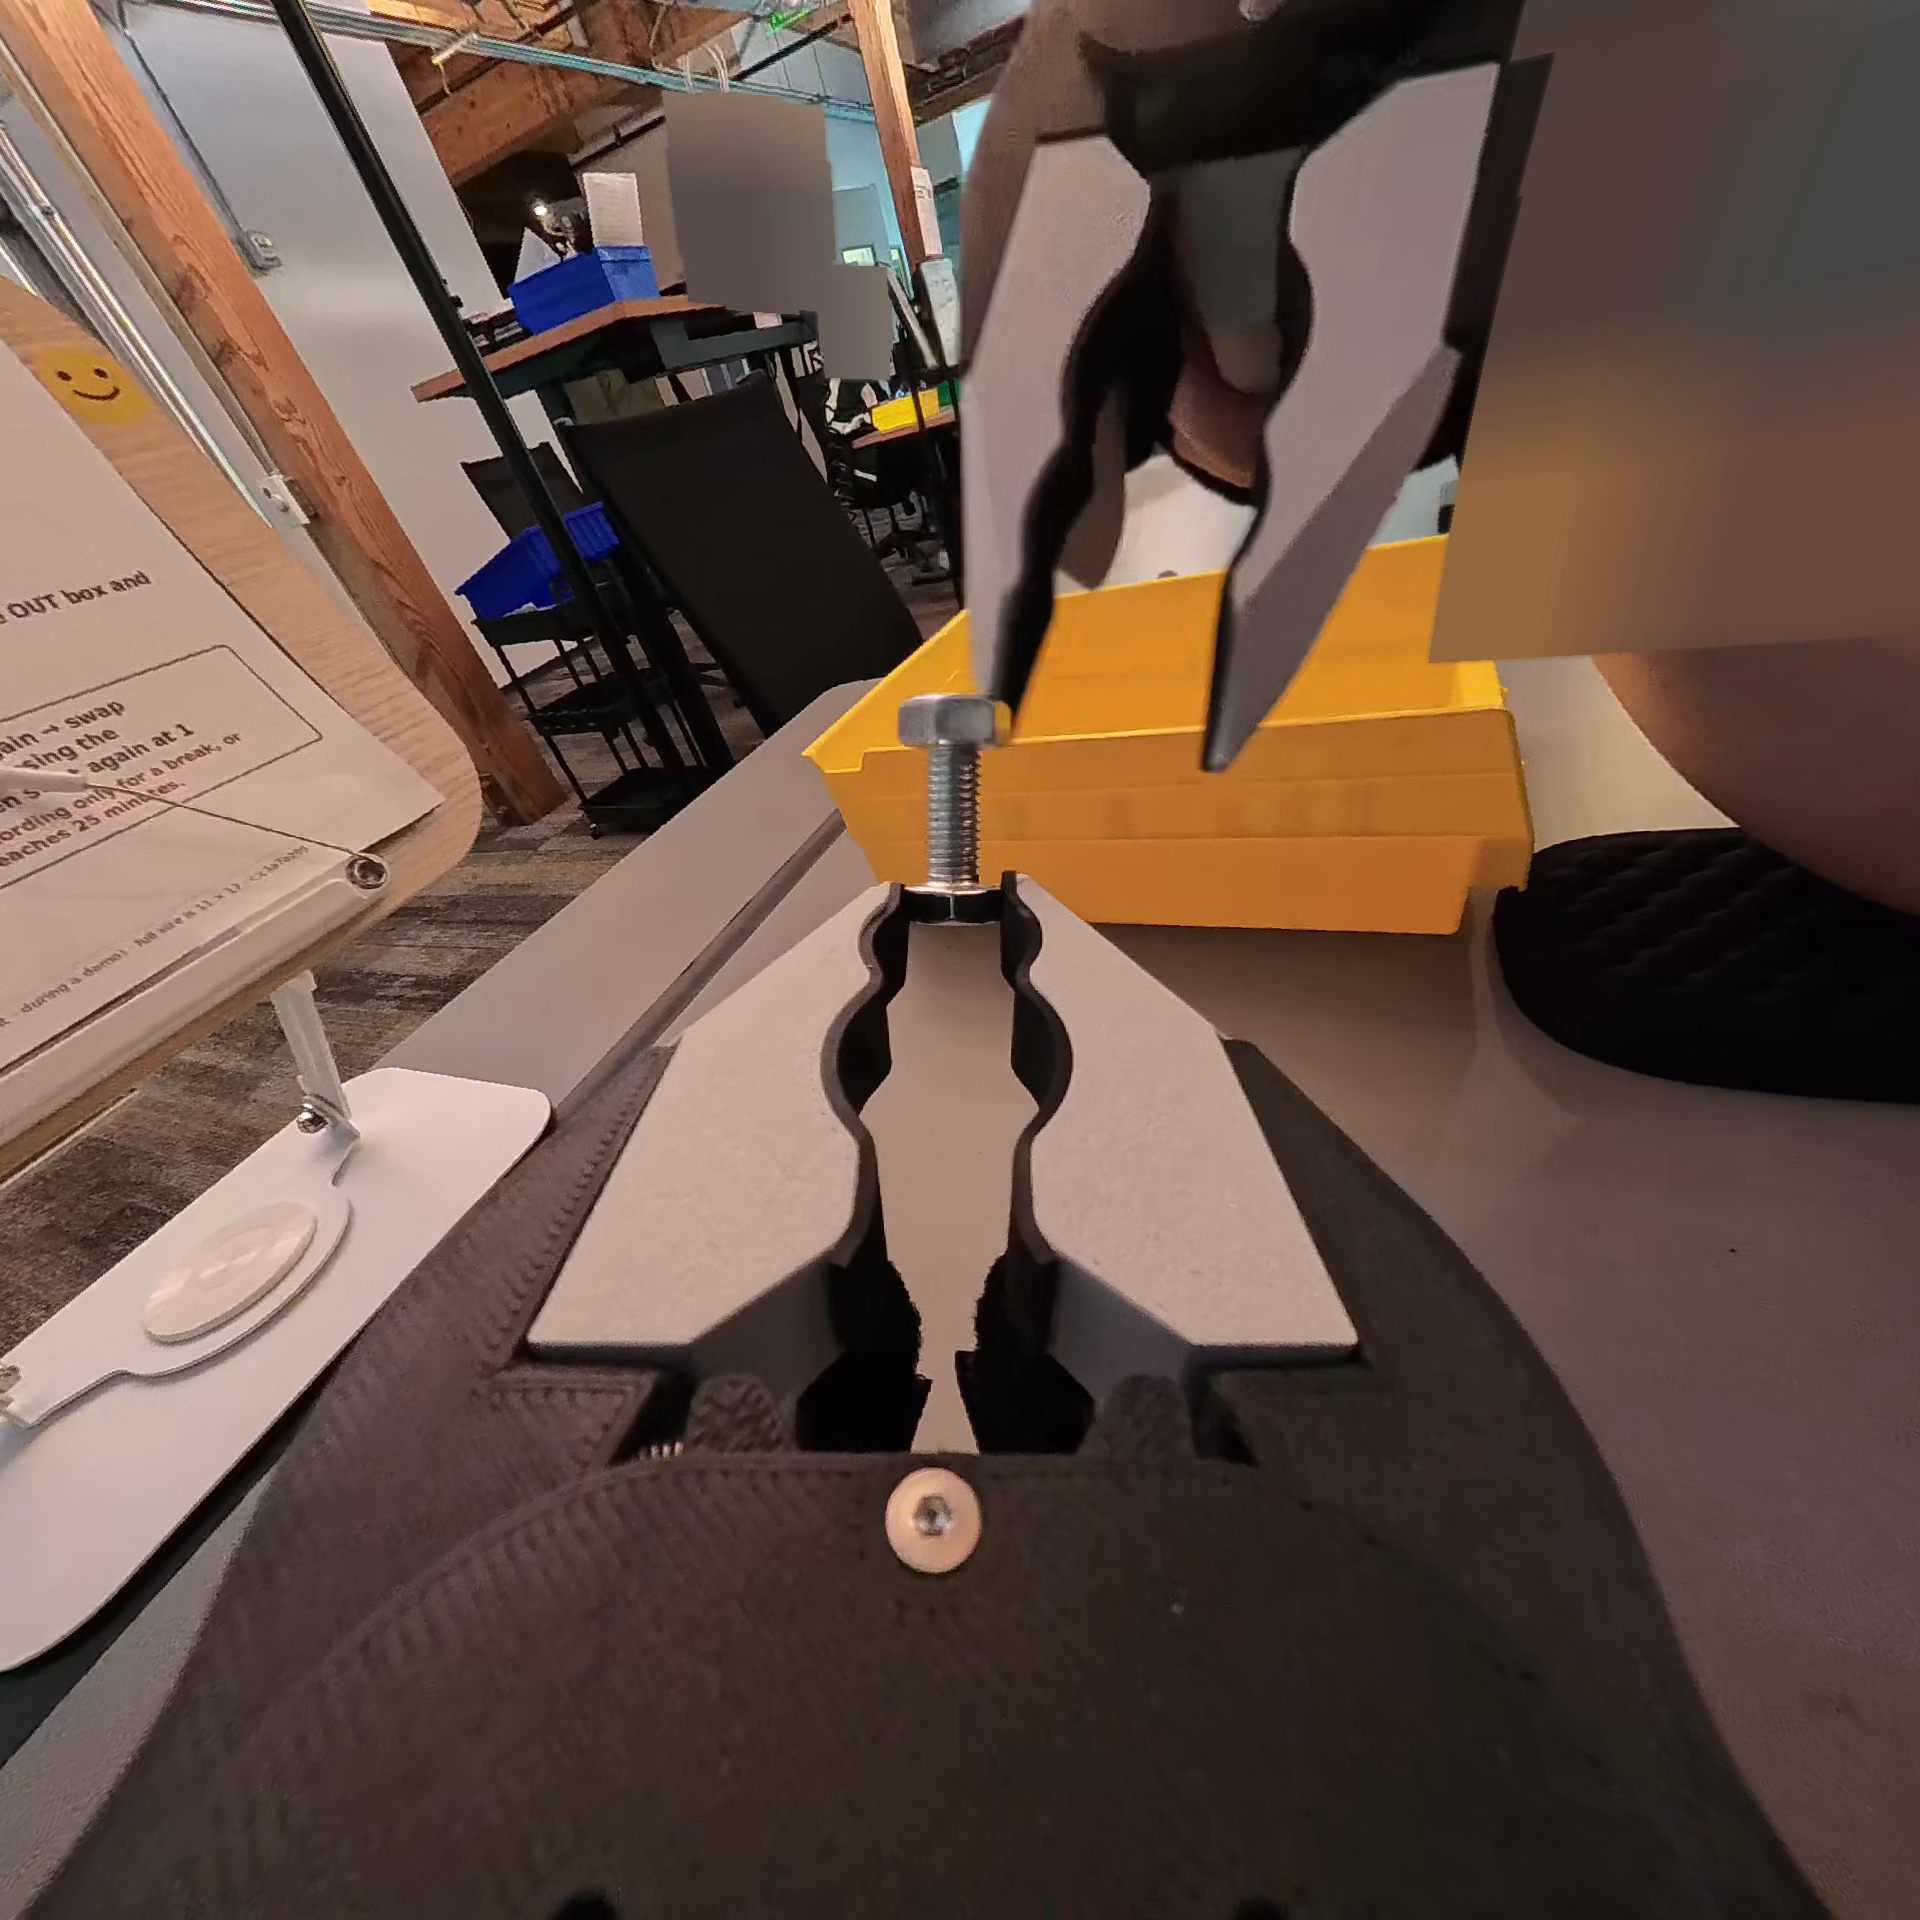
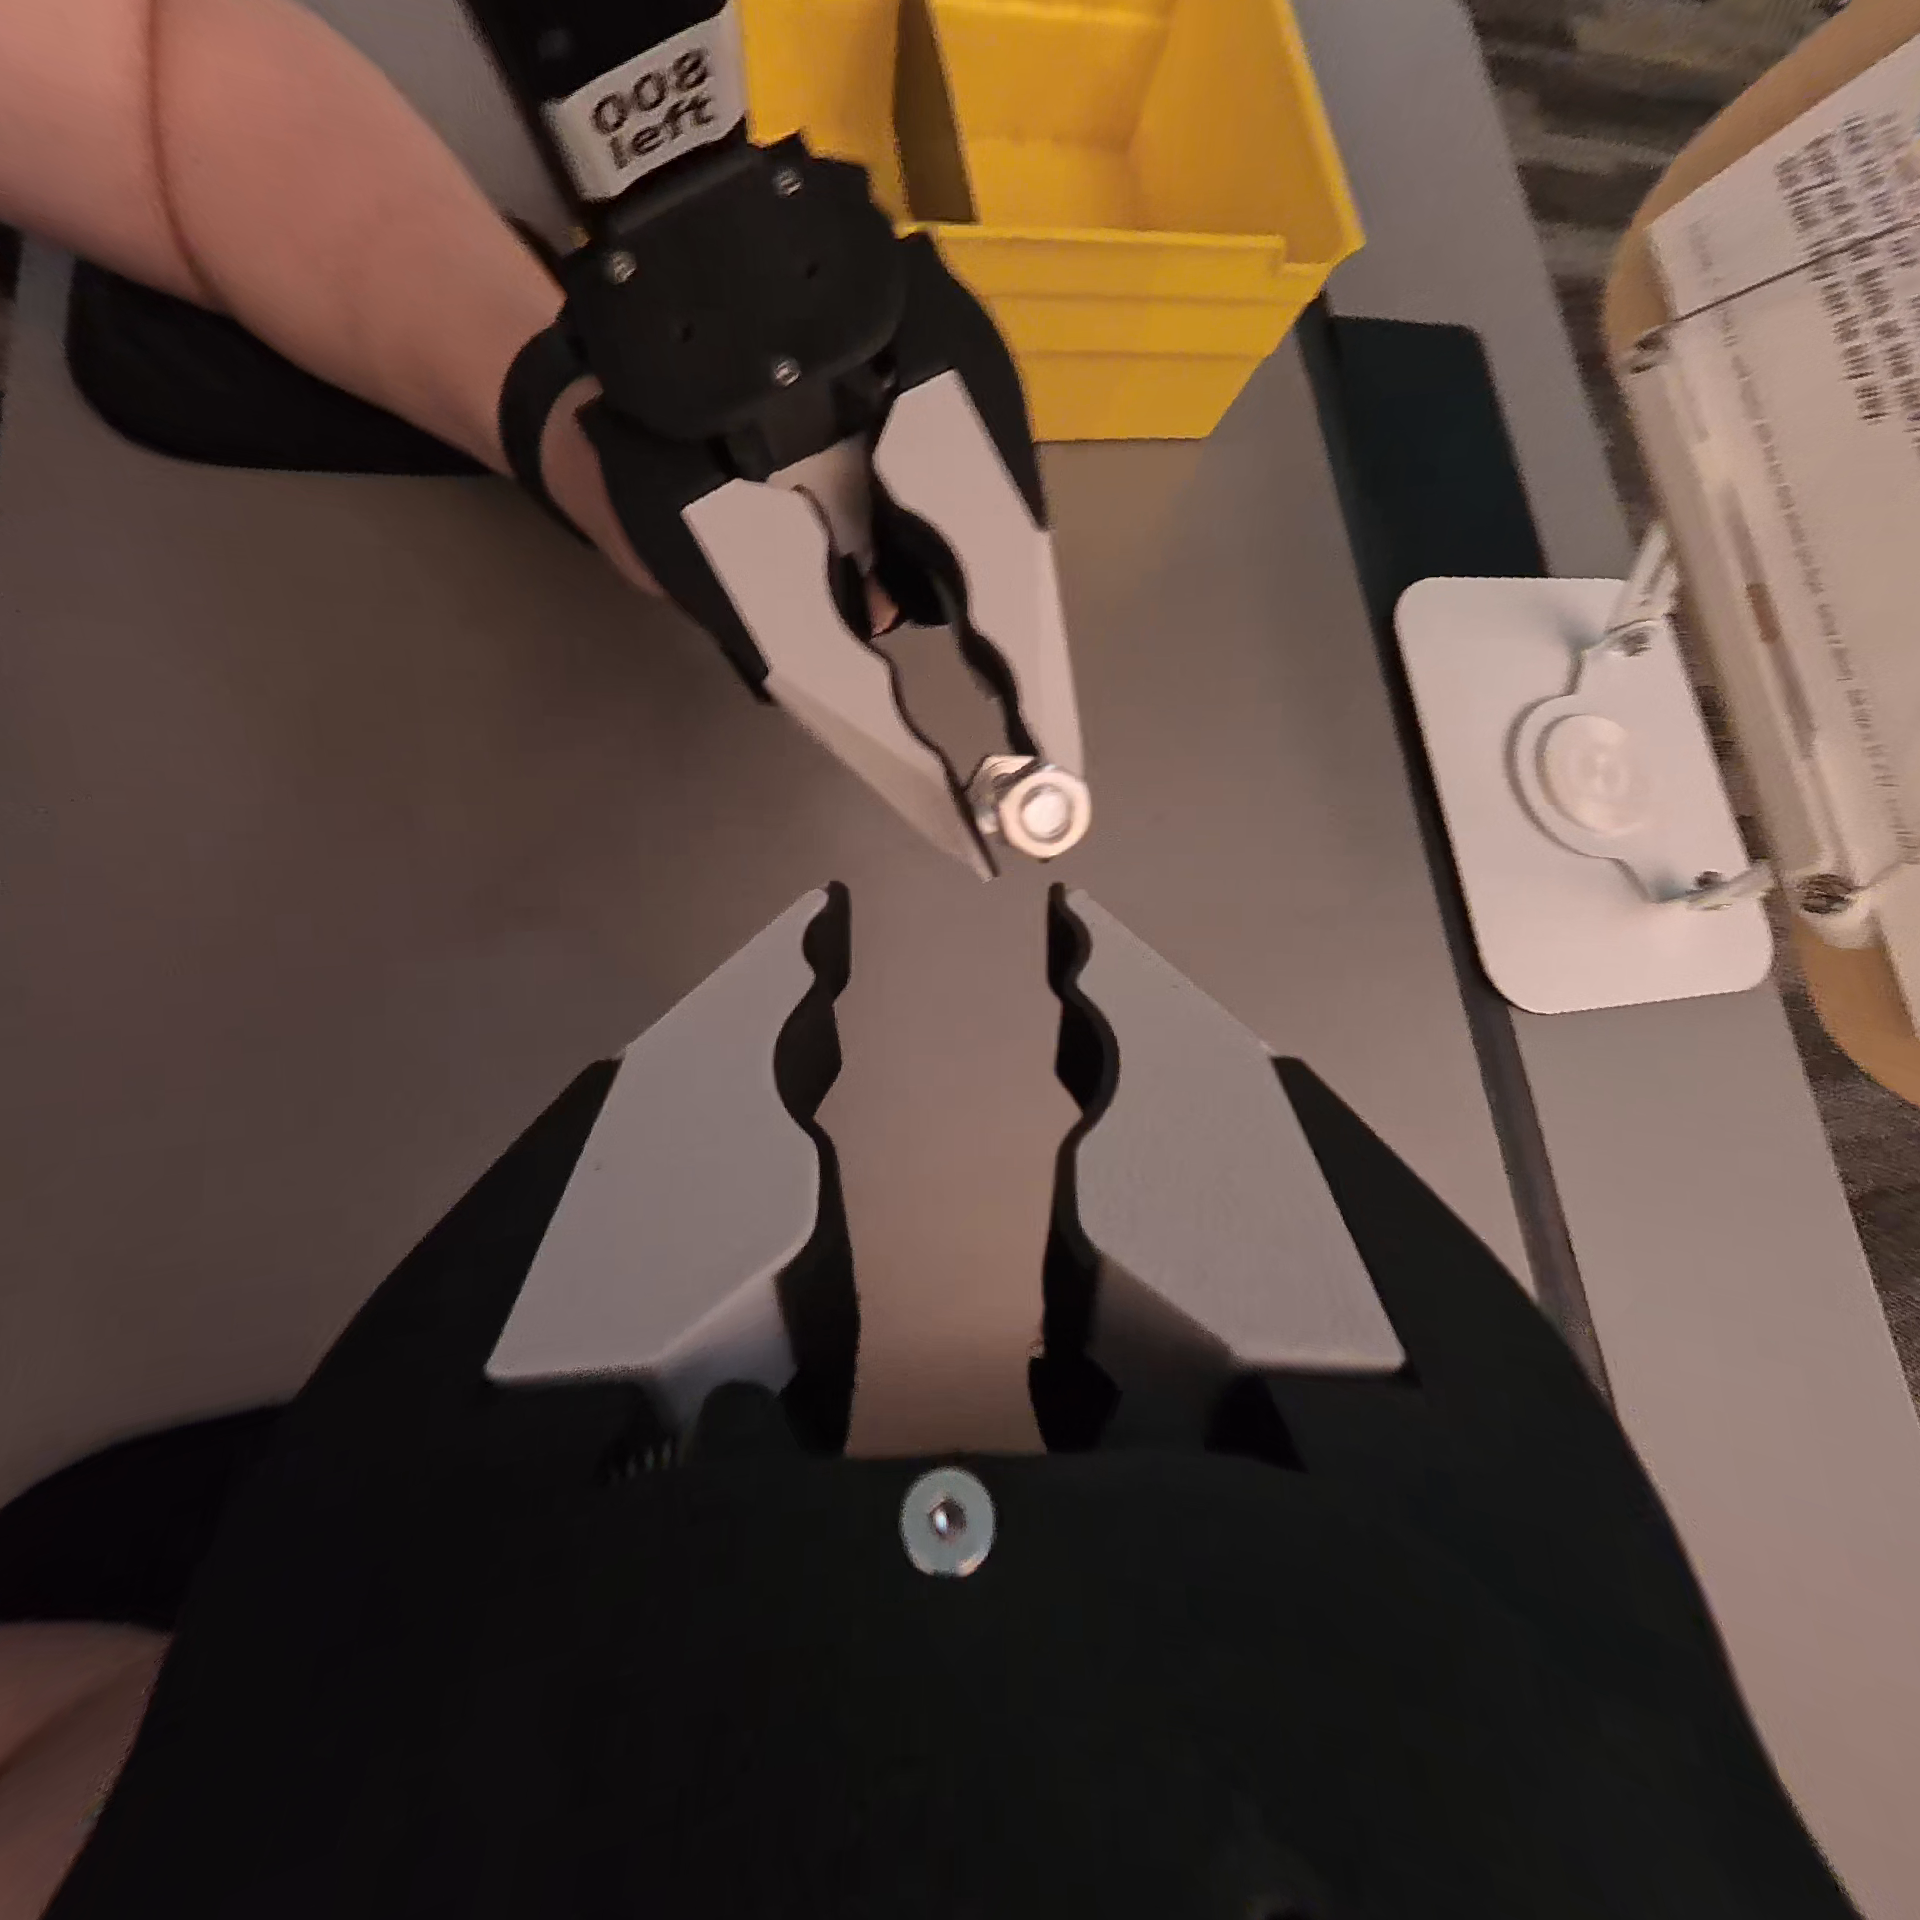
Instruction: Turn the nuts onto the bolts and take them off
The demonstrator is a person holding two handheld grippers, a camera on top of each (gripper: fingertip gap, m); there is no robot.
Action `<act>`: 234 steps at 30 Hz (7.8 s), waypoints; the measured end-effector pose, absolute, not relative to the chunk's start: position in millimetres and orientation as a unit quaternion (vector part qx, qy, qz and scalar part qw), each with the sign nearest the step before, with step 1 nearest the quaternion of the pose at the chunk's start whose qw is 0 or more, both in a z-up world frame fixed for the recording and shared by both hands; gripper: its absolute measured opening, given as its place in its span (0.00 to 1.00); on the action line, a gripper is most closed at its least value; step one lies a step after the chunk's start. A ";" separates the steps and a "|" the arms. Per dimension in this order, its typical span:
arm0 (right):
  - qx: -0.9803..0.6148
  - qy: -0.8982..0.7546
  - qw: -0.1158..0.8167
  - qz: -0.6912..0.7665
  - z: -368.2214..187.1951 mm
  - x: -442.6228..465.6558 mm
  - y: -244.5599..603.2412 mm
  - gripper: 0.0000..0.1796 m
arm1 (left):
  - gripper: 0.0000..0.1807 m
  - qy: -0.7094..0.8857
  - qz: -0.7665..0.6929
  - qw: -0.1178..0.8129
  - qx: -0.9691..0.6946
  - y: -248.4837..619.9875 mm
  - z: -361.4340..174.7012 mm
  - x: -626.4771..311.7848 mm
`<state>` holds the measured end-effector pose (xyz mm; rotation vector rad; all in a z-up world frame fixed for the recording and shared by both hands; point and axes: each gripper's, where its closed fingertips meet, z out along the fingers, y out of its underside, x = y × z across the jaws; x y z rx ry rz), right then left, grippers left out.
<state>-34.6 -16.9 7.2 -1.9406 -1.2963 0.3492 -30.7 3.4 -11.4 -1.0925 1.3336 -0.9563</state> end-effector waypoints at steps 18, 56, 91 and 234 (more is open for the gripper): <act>-0.753 -0.512 0.386 0.148 6.2 -46.3 -13.7 0.30 | 0.09 0.563 -0.410 0.547 -0.464 3.4 -12.5 -30.0; -0.766 -0.441 0.434 0.176 20.0 -42.3 20.6 0.23 | 0.09 0.492 -0.449 0.567 -0.485 26.2 14.0 -45.5; -0.957 -0.072 0.279 -0.043 -10.0 198.5 -30.6 0.05 | 0.20 0.539 -0.504 0.470 -0.484 -4.2 -30.9 -24.8; -0.991 0.018 -0.068 0.118 -162.2 166.6 -73.5 0.08 | 0.05 0.290 -0.016 0.076 -0.954 135.8 -119.4 -398.0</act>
